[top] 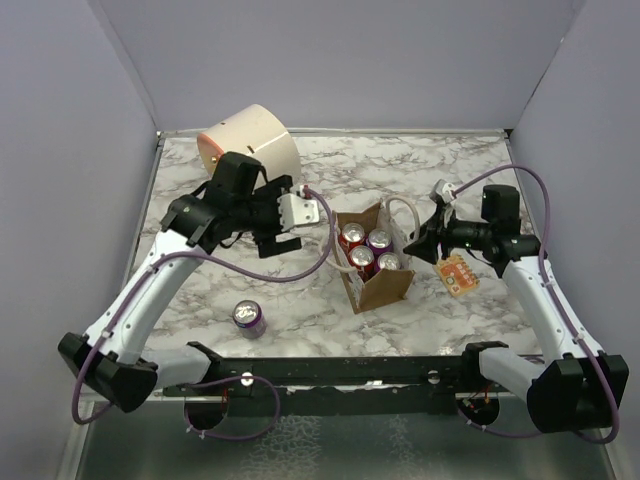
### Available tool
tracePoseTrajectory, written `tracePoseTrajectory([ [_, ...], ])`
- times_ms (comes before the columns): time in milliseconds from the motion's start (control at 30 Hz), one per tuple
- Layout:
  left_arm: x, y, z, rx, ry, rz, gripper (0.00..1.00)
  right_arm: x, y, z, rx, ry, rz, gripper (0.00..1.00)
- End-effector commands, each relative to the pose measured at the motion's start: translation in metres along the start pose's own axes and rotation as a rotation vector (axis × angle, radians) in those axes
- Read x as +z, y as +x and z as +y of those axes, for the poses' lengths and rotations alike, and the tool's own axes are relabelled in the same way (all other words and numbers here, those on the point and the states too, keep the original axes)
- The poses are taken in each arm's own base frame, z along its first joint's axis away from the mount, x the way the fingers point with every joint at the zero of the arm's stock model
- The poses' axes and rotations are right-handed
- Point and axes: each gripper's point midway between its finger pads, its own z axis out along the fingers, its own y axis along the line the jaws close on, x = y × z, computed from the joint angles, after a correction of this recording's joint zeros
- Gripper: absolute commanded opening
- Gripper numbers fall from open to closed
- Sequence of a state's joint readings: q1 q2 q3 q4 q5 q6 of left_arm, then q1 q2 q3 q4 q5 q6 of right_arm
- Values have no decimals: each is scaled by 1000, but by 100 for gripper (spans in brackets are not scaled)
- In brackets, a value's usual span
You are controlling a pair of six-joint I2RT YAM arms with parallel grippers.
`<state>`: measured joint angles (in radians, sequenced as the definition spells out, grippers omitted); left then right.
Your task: Place the beverage into the canvas bag
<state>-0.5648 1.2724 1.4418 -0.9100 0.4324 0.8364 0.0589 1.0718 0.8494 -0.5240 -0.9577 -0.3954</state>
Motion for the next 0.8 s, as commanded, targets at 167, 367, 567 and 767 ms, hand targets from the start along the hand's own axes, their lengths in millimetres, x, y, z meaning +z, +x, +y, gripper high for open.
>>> tracePoseTrajectory([
  [167,-44,63,-60,-171,29,91,93,-2,-8,16,-81,-79,-32,67],
  [367,-57,93,-86,-265,22,152,93,-6,-8,17,-113,-55,-37,80],
  [567,-60,114,-112,-325,52,205,93,-8,-9,13,-130,-22,-34,91],
  [767,-60,132,-130,-374,73,241,93,-11,-11,15,-149,-7,-43,98],
])
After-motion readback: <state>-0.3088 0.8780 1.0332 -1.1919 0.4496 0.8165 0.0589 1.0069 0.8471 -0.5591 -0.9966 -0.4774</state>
